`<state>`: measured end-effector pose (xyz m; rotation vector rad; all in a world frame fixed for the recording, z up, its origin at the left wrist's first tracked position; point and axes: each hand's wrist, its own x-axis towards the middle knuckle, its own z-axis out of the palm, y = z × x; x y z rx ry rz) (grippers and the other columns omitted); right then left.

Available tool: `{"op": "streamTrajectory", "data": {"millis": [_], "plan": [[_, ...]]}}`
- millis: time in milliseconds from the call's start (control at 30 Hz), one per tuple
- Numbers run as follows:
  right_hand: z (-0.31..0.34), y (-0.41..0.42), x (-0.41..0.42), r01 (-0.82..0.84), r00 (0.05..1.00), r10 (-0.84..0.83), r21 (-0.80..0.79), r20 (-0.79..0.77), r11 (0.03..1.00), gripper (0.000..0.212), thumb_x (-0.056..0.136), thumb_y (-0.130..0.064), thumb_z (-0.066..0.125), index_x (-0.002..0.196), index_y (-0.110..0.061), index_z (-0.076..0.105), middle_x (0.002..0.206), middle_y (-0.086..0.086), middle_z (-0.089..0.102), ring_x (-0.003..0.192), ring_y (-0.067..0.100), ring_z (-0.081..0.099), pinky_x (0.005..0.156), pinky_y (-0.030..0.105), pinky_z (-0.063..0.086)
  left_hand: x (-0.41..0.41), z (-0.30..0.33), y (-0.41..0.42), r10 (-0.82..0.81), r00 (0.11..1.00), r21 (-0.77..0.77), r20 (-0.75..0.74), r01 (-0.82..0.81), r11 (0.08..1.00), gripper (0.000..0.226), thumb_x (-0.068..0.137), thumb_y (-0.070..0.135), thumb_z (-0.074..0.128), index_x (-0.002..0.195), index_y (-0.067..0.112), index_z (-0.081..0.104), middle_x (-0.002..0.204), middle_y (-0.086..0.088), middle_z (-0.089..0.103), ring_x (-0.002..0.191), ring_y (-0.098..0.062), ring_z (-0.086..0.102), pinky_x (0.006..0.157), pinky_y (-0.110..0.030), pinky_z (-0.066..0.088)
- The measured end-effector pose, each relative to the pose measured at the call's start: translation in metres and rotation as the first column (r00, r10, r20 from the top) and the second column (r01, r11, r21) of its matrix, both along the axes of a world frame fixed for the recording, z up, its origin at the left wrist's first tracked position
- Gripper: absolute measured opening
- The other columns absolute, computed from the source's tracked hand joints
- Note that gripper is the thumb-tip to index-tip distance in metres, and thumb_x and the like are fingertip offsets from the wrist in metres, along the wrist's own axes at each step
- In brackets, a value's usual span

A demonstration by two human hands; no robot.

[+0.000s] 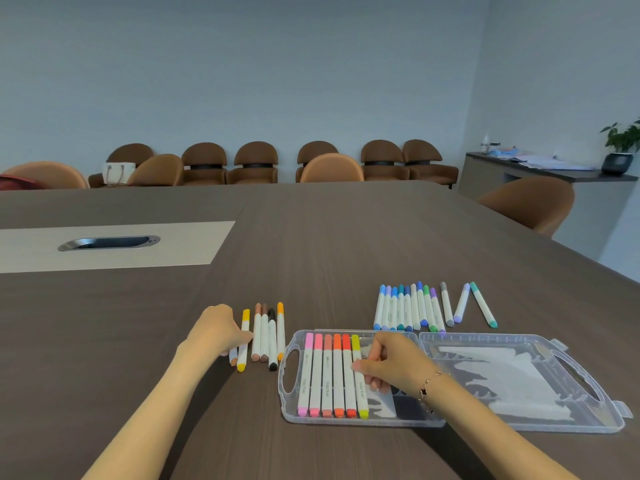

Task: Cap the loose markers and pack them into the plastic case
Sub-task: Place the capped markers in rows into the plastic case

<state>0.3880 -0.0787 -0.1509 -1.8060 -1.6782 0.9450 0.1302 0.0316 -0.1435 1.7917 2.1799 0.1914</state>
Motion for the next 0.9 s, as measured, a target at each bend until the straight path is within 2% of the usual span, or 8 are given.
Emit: {"op": "streamTrajectory", "data": {"millis": [133, 267, 400, 533, 633, 700, 800, 900], "plan": [[0.003, 0.002, 0.001, -0.006, 1.000, 0.006, -0.009, 0.002, 1.000, 0.023, 0.084, -0.025, 0.068, 0.075, -0.014, 0.050, 0.061, -0.006, 0.065, 0.045, 0.001, 0.060, 0.052, 0.012, 0.050, 0.002, 0.002, 0.001, -0.002, 0.997, -0.037, 0.079, 0.005, 0.999, 0.024, 0.084, 0.033, 0.063, 0.084, 0.011, 0.054, 0.070, -0.001, 0.055, 0.059, -0.011, 0.057, 0.050, -0.015, 0.044], [0.009, 0.005, 0.000, 0.015, 0.994, -0.018, 0.028, 0.108, 0.999, 0.024, 0.083, -0.028, 0.069, 0.071, -0.018, 0.050, 0.066, -0.007, 0.061, 0.060, 0.002, 0.059, 0.063, 0.015, 0.051, -0.008, 0.016, 0.002, -0.013, 0.959, -0.120, 0.283, 0.048, 0.992, 0.034, 0.083, 0.035, 0.065, 0.097, 0.003, 0.069, 0.093, -0.006, 0.066, 0.089, -0.017, 0.065, 0.079, -0.027, 0.057], [0.016, 0.007, -0.013, 0.065, 0.997, -0.054, 0.230, -0.057, 0.971, 0.018, 0.089, -0.035, 0.060, 0.082, -0.018, 0.060, 0.066, -0.005, 0.061, 0.056, 0.002, 0.056, 0.054, 0.012, 0.047, 0.011, 0.044, -0.024, -0.186, 0.869, -0.071, 0.459, 0.245, 0.967, 0.034, 0.084, 0.044, 0.065, 0.091, 0.012, 0.073, 0.086, 0.003, 0.060, 0.083, -0.012, 0.056, 0.069, -0.021, 0.047], [0.027, 0.009, -0.035, 0.014, 0.949, 0.051, 0.201, -0.311, 0.979, 0.024, 0.093, -0.031, 0.054, 0.086, -0.013, 0.068, 0.069, 0.000, 0.066, 0.056, 0.004, 0.058, 0.057, 0.014, 0.051, 0.049, 0.051, -0.054, -0.379, 0.833, -0.127, 0.402, 0.461, 0.878, 0.036, 0.070, 0.062, 0.063, 0.072, 0.028, 0.075, 0.072, 0.008, 0.058, 0.072, -0.009, 0.051, 0.080, -0.026, 0.043], [0.028, 0.010, -0.041, 0.022, 0.937, 0.030, 0.144, -0.348, 0.989, 0.027, 0.093, -0.032, 0.055, 0.082, -0.010, 0.068, 0.063, 0.000, 0.063, 0.052, 0.005, 0.056, 0.055, 0.013, 0.049, 0.060, 0.049, -0.061, -0.413, 0.843, -0.078, 0.345, 0.464, 0.882, 0.043, 0.071, 0.065, 0.062, 0.070, 0.023, 0.072, 0.066, 0.003, 0.045, 0.067, -0.009, 0.046, 0.081, -0.028, 0.036], [0.028, 0.010, -0.038, 0.022, 0.931, 0.015, 0.097, -0.365, 0.995, 0.028, 0.093, -0.032, 0.054, 0.081, -0.010, 0.066, 0.062, 0.000, 0.062, 0.051, 0.005, 0.056, 0.053, 0.013, 0.049, 0.057, 0.050, -0.063, -0.445, 0.825, -0.070, 0.348, 0.496, 0.865, 0.043, 0.075, 0.064, 0.062, 0.074, 0.023, 0.074, 0.066, 0.005, 0.050, 0.069, -0.007, 0.049, 0.075, -0.025, 0.035], [0.032, 0.008, -0.021, 0.040, 0.957, -0.028, 0.037, -0.287, 0.999, 0.031, 0.094, -0.034, 0.052, 0.075, -0.011, 0.063, 0.062, 0.000, 0.061, 0.051, 0.006, 0.055, 0.053, 0.014, 0.048, 0.037, 0.053, -0.051, -0.412, 0.829, 0.008, 0.379, 0.442, 0.897, 0.031, 0.080, 0.055, 0.064, 0.083, 0.027, 0.075, 0.086, 0.013, 0.065, 0.083, -0.003, 0.057, 0.070, -0.021, 0.044], [0.032, 0.006, 0.003, 0.064, 0.986, -0.071, -0.054, -0.148, 0.996, 0.037, 0.094, -0.036, 0.051, 0.070, -0.011, 0.062, 0.058, -0.001, 0.060, 0.045, 0.004, 0.053, 0.052, 0.014, 0.046, 0.005, 0.041, -0.023, -0.263, 0.913, 0.093, 0.313, 0.246, 0.965, 0.026, 0.084, 0.040, 0.064, 0.075, 0.016, 0.069, 0.082, 0.007, 0.063, 0.076, -0.008, 0.056, 0.072, -0.026, 0.047]]}}
